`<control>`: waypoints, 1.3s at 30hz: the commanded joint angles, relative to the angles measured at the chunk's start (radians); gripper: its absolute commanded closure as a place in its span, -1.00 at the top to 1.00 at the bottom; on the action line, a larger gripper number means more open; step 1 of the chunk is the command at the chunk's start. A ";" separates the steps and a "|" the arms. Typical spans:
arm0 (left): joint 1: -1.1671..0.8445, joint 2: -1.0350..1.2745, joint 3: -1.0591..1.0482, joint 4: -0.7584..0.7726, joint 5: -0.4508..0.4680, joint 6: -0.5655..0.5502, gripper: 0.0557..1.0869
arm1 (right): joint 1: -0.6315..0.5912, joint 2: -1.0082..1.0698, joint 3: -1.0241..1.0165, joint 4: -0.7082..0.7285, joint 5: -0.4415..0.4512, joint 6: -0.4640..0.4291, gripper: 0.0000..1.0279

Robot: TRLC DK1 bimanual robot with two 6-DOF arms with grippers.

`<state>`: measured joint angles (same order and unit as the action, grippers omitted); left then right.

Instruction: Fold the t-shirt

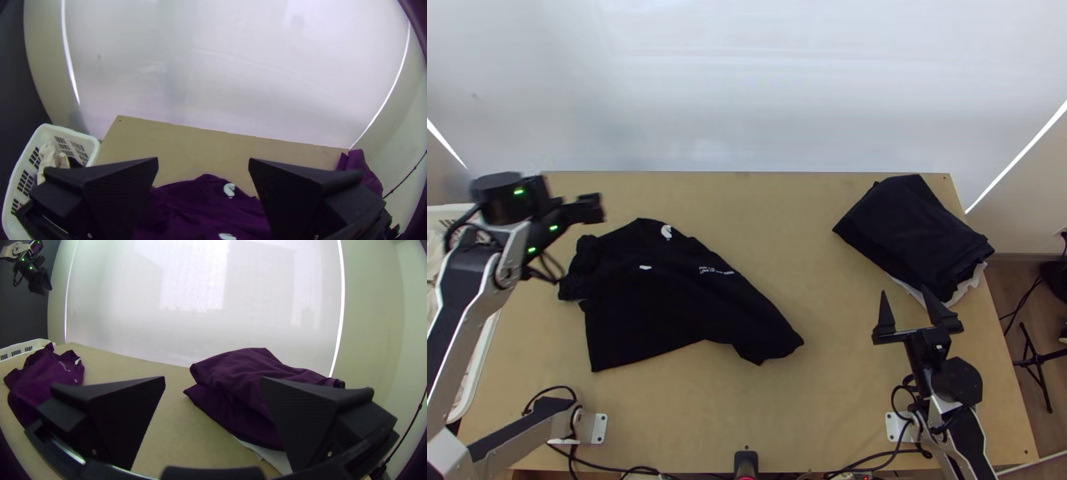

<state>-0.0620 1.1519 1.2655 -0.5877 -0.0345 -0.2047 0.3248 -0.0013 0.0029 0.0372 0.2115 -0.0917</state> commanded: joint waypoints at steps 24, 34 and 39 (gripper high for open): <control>0.260 -0.046 -0.110 -0.011 -0.011 0.005 0.91 | 0.235 0.977 0.666 -0.264 -0.037 0.211 0.93; 0.251 -0.008 -0.081 0.002 -0.013 -0.015 0.91 | 0.272 1.537 1.295 -0.774 -0.320 0.530 0.93; 0.251 0.003 -0.069 0.002 -0.013 -0.015 0.91 | 0.339 1.689 1.419 -0.955 -0.431 0.563 0.93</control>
<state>0.1913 1.1389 1.1809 -0.5888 -0.0463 -0.2165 0.5930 1.4216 1.1748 -0.6785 -0.0921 0.3893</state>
